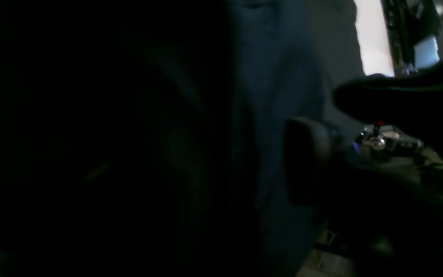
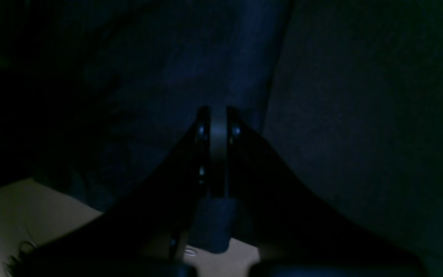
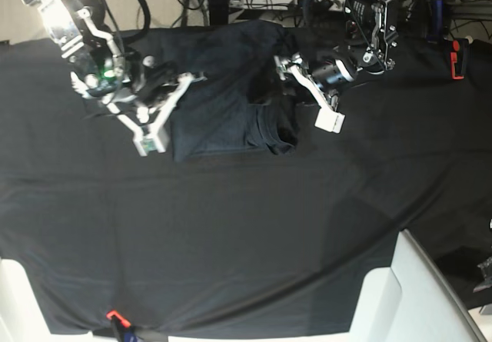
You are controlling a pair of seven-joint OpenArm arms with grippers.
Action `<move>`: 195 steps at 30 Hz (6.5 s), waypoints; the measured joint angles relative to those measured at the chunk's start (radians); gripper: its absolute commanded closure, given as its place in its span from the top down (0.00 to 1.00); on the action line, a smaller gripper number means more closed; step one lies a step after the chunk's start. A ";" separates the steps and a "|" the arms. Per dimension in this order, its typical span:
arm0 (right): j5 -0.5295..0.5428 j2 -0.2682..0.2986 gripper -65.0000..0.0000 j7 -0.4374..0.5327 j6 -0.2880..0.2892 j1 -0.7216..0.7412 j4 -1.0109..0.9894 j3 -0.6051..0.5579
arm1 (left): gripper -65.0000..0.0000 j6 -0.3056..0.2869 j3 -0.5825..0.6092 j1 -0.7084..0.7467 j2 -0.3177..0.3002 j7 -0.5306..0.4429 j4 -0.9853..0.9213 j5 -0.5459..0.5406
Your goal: Fold the T-shirt properly
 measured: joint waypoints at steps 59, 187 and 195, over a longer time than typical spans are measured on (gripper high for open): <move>-0.007 -0.208 0.00 0.152 -0.004 -0.227 -0.148 0.576 | 0.00 0.027 1.323 -0.674 -0.136 -0.194 0.089 0.901; -0.004 -0.109 0.00 0.015 -0.002 0.155 -0.200 -0.116 | 0.58 0.029 1.212 -0.821 -0.046 -0.077 -0.188 0.589; -0.001 -0.109 0.00 0.013 -0.003 0.223 -0.244 -0.112 | 0.58 0.030 1.212 -0.822 -0.046 -0.077 -0.188 0.586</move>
